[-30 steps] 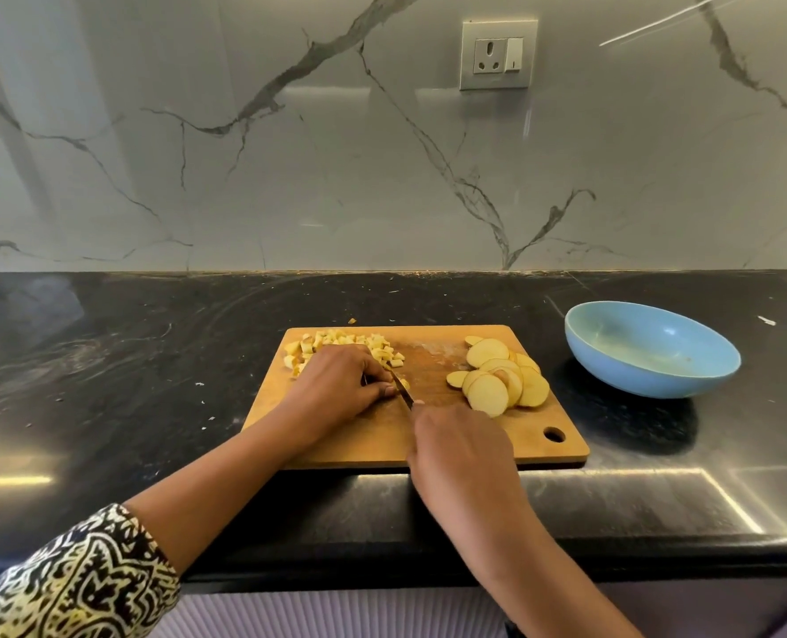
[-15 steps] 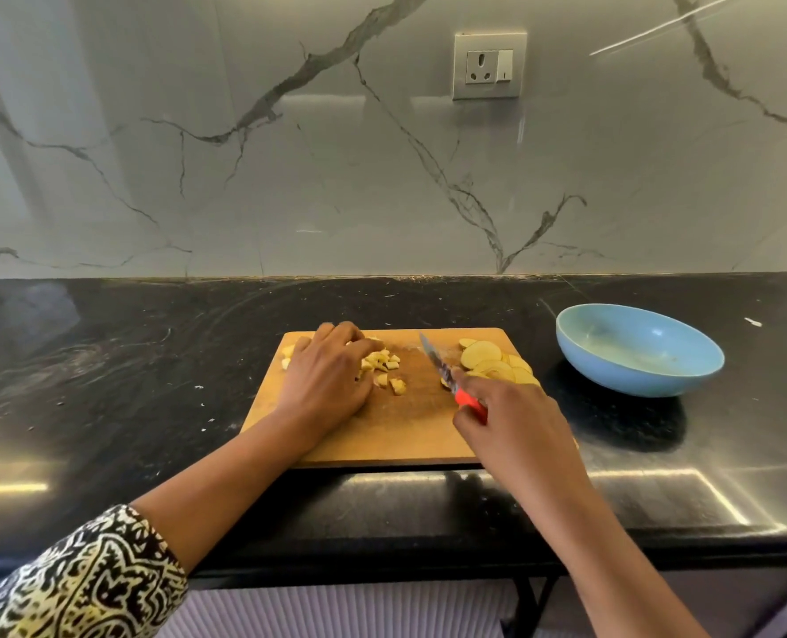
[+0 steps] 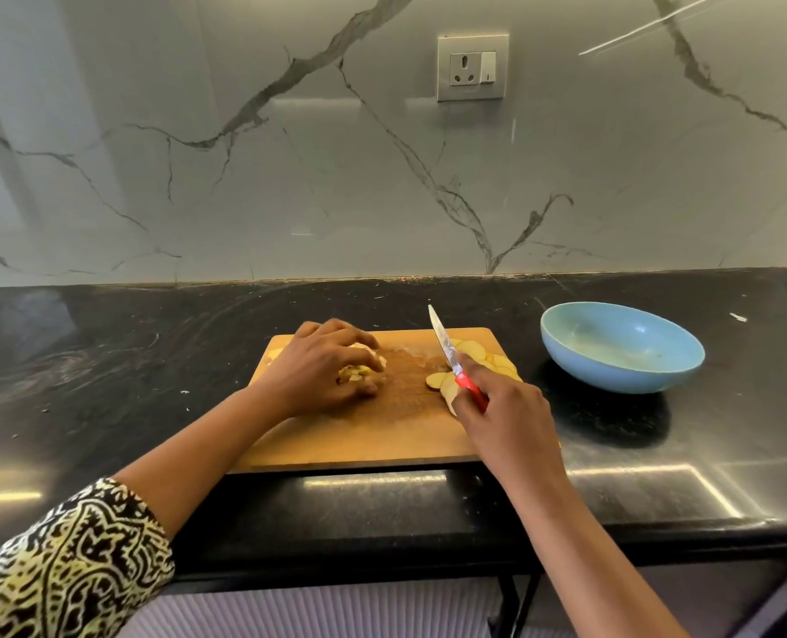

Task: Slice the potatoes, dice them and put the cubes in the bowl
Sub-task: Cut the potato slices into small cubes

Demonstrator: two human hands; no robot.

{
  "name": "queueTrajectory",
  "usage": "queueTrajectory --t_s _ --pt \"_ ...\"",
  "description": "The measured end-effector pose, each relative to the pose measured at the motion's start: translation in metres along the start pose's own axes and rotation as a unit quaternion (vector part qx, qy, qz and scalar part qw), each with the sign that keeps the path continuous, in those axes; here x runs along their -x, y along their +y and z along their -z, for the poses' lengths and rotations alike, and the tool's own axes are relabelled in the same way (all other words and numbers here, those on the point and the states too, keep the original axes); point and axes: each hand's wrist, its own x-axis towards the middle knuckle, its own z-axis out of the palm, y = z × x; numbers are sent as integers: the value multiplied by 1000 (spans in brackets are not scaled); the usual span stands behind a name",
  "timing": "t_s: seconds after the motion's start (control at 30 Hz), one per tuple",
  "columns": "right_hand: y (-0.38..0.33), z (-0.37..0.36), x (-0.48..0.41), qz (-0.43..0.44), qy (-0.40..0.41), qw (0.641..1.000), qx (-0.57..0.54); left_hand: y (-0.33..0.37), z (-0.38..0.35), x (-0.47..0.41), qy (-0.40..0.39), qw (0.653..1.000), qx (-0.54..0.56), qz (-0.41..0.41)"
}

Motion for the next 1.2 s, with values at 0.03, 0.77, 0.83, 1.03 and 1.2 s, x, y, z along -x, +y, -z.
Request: queueTrajectory --t_s 0.03,0.77,0.83,1.03,1.2 --pt "2 0 -1 -4 0 1000 -2 -1 -1 1 -2 1000 -8 0" --pt "24 13 -5 -53 7 999 -7 47 -14 -63 -129 986 106 28" --pt "24 12 -4 -48 11 999 -11 44 -10 -59 -107 991 82 25" --pt "21 9 -1 -32 10 999 -12 29 2 -24 -33 996 77 22" --pt "17 5 -1 -18 8 1000 -7 13 2 6 24 999 -16 -35"
